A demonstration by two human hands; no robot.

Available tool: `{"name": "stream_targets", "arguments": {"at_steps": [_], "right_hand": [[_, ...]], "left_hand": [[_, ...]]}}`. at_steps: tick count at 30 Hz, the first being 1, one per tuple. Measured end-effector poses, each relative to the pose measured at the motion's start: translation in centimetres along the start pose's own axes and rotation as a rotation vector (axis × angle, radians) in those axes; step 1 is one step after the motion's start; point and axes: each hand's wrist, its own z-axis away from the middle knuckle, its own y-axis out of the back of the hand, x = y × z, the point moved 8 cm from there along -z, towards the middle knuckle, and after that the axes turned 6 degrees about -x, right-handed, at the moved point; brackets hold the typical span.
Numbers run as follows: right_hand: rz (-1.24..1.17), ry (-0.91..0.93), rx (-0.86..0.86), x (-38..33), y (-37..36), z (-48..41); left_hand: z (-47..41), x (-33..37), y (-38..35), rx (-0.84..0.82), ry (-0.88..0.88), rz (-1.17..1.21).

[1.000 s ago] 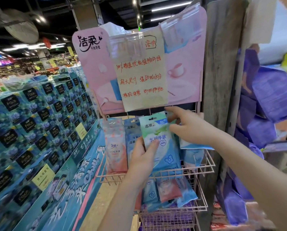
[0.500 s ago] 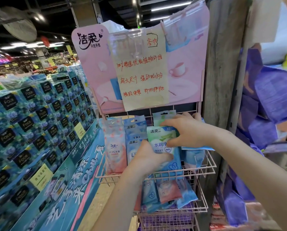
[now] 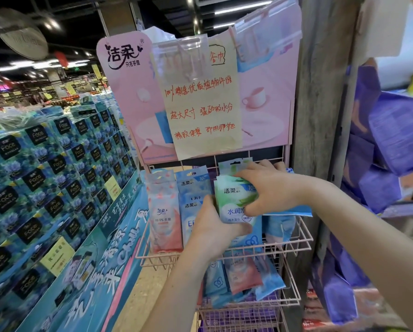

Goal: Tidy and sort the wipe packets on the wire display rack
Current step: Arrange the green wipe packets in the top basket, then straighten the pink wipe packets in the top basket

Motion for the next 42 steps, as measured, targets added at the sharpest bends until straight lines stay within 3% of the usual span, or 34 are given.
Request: {"name": "stream_targets", "arguments": {"at_steps": [5, 10, 12, 15, 20, 28, 32, 38, 42], "right_hand": [[-0.042, 0.04, -0.003, -0.1, 0.5, 0.2], [-0.4, 0.141, 0.142, -0.9, 3.4, 1.5], [-0.289, 0.118, 0.147, -0.9, 3.4, 1.1], [0.057, -0.053, 0.018, 0.4, 0.7, -0.2], [0.097, -0.066, 0.06, 0.7, -0.3, 0.0], [-0.006, -0.051, 0.101, 0.0, 0.3, 1.7], [-0.021, -0.024, 0.244, -1.2, 0.6, 3.1], [-0.218, 0.097, 0.445, -5.2, -0.6, 7.2], [-0.337, 0.115, 0.424, -7.6, -3.7, 10.6]], "left_hand": [[0.5, -0.3, -0.1, 0.033, -0.045, 0.062], [0.0, 1.6, 0.7, 0.095, -0.159, 0.158], [-0.6, 2.0, 0.6, 0.082, -0.169, 0.12], [-1.2, 1.4, -0.7, -0.024, -0.092, -0.12], [-0.7, 1.3, -1.0, 0.037, -0.067, -0.48], [0.2, 0.4, -0.3, -0.007, -0.069, -0.335], [1.8, 1.0, 0.2, 0.051, -0.149, -0.326], [6.9, 2.6, 1.8, 0.252, -0.445, -0.385], [9.9, 0.1, 2.4, 0.173, -0.481, -0.42]]}}
